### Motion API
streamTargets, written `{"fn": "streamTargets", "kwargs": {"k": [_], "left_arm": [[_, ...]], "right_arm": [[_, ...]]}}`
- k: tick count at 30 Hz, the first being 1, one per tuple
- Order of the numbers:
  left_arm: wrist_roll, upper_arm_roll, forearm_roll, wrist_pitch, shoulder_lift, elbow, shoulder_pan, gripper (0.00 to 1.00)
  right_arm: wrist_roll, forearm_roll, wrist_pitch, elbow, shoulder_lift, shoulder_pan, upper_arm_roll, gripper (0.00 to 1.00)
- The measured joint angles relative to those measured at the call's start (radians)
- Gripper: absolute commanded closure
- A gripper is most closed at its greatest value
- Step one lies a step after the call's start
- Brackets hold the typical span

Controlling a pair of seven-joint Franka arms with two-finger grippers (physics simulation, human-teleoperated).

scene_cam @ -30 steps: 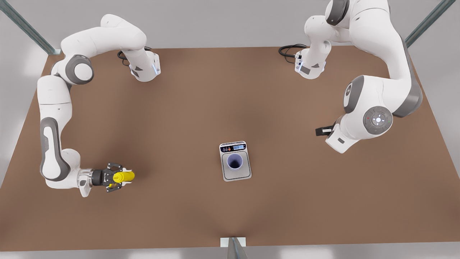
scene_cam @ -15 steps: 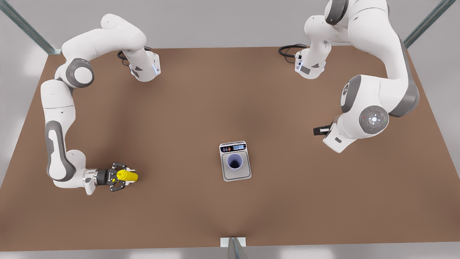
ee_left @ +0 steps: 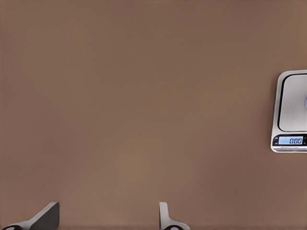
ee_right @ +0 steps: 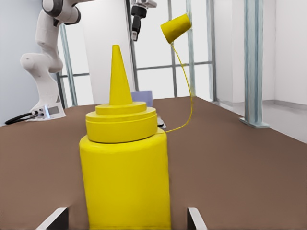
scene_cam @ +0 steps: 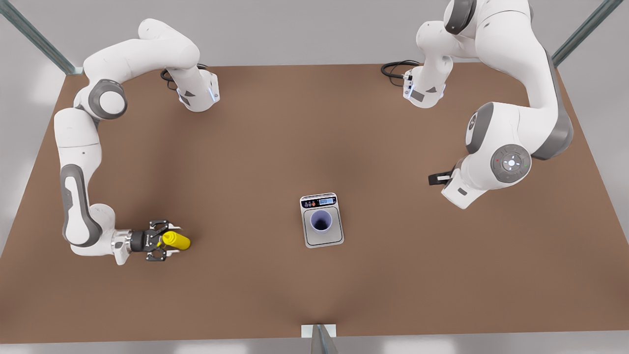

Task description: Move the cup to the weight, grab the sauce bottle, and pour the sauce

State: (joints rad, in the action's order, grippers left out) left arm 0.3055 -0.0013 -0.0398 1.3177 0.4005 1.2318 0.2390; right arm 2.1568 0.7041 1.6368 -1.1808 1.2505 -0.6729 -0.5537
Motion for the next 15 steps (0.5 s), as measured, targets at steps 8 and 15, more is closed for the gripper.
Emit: {"fn": "streamTargets", "kwargs": {"k": [8, 15], "left_arm": [[0.017, 0.000, 0.001, 0.000, -0.003, -0.001, 0.000, 0.00], [0.007, 0.002, 0.005, 0.004, -0.004, -0.002, 0.001, 0.00]], "right_arm": [[0.005, -0.020, -0.009, 0.000, -0.008, -0.040, -0.002, 0.00], [0.000, -0.117, -0.008, 0.007, -0.060, -0.081, -0.019, 0.00]]}}
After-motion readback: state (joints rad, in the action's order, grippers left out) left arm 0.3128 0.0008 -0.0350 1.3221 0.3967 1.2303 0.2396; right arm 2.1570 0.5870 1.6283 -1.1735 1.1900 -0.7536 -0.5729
